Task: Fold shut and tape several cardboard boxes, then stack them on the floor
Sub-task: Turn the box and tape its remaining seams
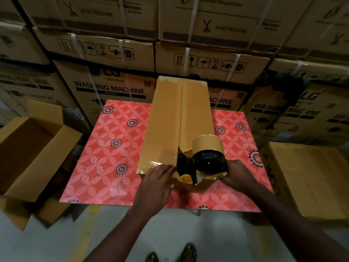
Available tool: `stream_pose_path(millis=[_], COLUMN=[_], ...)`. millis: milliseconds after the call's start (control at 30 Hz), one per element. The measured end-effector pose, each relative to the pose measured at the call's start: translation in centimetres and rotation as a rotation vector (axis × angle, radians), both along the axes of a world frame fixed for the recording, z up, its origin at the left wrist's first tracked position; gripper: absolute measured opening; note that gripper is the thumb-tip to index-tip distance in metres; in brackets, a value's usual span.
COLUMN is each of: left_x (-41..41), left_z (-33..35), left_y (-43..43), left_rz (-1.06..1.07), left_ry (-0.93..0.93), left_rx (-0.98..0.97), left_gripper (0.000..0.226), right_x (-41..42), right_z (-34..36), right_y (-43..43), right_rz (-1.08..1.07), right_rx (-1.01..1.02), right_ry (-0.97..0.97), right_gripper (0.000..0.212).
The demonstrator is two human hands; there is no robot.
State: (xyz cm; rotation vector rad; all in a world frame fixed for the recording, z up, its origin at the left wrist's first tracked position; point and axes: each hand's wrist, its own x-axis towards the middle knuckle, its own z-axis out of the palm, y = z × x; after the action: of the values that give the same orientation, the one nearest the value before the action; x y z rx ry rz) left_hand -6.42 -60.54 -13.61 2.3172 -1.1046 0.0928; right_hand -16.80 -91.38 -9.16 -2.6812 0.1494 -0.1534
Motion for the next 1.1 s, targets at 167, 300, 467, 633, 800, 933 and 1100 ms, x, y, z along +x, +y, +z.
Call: stream_pose_path(millis=[167, 300, 467, 633, 800, 933, 1100], left_x=[0.4, 0.3, 0.2, -1.4, -5.4, -6.5, -6.5], left_z=[-0.5, -0.7, -1.0, -1.2, -0.8, -0.4, -0.8], left_y=[0.2, 0.5, 0.5, -1.8, -7.5, -9.7, -9.5], left_rz=[-0.038, -0.058, -0.039, 0.144, -0.071, -0.099, -0.078], left_ry=[-0.019, -0.002, 0.026, 0.059, -0.033, -0.069, -0.09], left_rx=[-0.014, 0.048, -0.004, -0.161, -0.063, 0.011, 0.018], left_gripper=[0.058, 0.059, 0.048, 0.039, 0.045, 0.043, 0.04], right_x=[-1.1, -2.4, -6.3, -6.4, -6.6, -6.5, -6.6], right_z=[0.2, 2.0, 2.8, 2.0, 0.6, 0.1, -1.7], right_y=[-0.4, -2.4, -6.7, -7.0, -7.9, -8.2, -8.7], right_rz=[-0.061, -0.102, -0.144, -0.104, -0.058, -0.011, -0.045], right_rx=[-0.078, -0.181, -0.169, -0.247, -0.193, -0.127, 0.022], right_ry=[0.012, 0.054, 0.038, -0.005, 0.012, -0.028, 0.024], right_gripper=[0.042, 0.035, 0.045, 0.025, 0.032, 0.031, 0.025])
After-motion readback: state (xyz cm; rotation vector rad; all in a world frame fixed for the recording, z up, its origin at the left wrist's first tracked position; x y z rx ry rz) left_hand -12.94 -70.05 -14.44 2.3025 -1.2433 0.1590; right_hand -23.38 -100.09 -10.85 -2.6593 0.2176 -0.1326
